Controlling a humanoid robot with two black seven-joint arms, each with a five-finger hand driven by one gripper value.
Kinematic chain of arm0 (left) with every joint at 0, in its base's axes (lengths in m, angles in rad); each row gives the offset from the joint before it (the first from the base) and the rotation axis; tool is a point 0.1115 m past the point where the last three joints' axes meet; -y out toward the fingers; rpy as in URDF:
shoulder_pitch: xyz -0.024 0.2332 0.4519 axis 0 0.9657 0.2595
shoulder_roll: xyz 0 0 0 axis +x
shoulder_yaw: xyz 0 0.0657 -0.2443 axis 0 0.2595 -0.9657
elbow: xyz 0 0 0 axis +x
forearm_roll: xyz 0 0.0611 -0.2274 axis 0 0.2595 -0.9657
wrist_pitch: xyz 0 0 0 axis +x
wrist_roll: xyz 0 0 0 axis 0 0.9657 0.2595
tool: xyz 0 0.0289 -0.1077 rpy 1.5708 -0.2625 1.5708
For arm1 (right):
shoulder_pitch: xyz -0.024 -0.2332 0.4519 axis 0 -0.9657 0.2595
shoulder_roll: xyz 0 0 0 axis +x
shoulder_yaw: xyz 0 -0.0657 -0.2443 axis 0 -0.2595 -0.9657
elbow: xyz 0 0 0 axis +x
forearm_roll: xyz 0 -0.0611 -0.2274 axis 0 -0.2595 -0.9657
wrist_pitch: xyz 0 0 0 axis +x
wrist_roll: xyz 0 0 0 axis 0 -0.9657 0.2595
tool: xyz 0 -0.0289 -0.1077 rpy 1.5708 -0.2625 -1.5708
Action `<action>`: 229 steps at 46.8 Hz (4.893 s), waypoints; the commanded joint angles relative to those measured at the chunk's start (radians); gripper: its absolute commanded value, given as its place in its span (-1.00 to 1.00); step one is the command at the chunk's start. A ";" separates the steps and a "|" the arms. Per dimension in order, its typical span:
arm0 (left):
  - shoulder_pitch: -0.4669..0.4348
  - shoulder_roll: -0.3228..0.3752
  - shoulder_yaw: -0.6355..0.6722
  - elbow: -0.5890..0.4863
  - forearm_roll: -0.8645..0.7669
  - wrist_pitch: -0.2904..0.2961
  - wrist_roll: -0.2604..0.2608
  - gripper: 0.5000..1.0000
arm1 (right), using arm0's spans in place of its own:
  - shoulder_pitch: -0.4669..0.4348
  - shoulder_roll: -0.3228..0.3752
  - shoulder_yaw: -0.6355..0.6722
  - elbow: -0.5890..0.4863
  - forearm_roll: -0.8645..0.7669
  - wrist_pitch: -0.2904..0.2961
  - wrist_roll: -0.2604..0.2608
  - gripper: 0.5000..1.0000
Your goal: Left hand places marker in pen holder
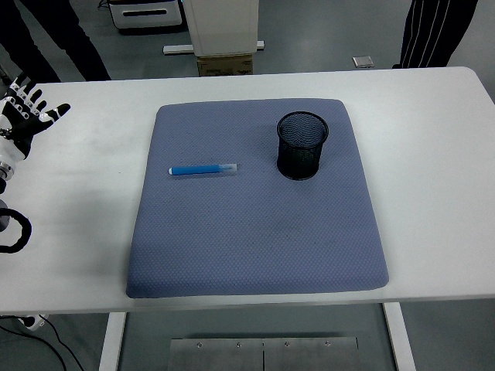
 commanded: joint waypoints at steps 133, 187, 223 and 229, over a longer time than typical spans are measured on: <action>-0.759 -0.165 1.180 -0.385 0.363 -0.061 0.109 1.00 | 0.000 0.000 -0.001 0.000 0.000 0.000 0.000 1.00; -0.719 -0.241 1.203 -0.379 0.440 0.067 0.209 1.00 | 0.000 0.000 -0.001 0.000 0.000 0.000 0.000 1.00; -0.731 -0.264 1.206 -0.377 0.603 0.064 0.212 0.77 | 0.000 0.000 0.000 0.000 0.000 0.000 0.000 1.00; -0.733 -0.266 1.206 -0.377 0.618 0.063 0.212 0.41 | 0.000 0.000 0.000 0.000 0.000 0.000 0.000 1.00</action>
